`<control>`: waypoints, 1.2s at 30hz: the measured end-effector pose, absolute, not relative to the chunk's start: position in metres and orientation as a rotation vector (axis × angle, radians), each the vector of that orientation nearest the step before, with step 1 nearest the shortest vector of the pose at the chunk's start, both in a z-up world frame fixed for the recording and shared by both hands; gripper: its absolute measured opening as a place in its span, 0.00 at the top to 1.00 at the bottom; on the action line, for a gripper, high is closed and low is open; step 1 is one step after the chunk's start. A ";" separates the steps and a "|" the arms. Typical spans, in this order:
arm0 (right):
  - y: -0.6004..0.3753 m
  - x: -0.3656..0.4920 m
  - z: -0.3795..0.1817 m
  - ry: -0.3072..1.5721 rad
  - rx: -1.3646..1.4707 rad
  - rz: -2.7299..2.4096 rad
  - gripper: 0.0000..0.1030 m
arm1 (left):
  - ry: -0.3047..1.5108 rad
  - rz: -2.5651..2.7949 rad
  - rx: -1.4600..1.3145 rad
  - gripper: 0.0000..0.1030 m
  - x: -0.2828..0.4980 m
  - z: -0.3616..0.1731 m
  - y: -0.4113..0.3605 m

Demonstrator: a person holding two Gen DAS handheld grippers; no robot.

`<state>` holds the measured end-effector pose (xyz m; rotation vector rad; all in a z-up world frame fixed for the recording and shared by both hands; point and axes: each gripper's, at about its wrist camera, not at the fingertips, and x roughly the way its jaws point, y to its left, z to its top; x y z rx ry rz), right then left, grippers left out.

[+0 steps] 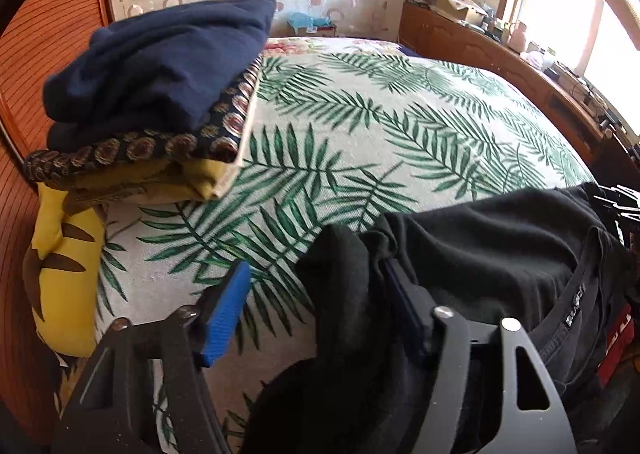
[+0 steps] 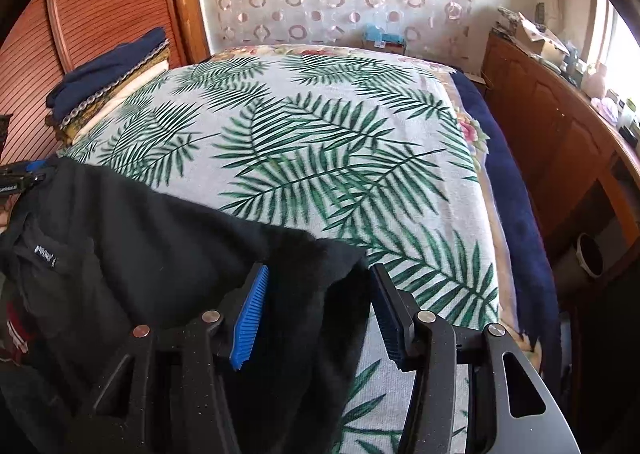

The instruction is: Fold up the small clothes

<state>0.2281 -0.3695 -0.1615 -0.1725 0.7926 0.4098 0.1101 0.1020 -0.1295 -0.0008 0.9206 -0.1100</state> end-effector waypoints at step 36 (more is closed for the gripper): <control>-0.410 0.069 0.056 0.234 -0.161 0.517 0.92 | 0.316 -0.229 -0.077 0.89 -0.034 0.125 0.090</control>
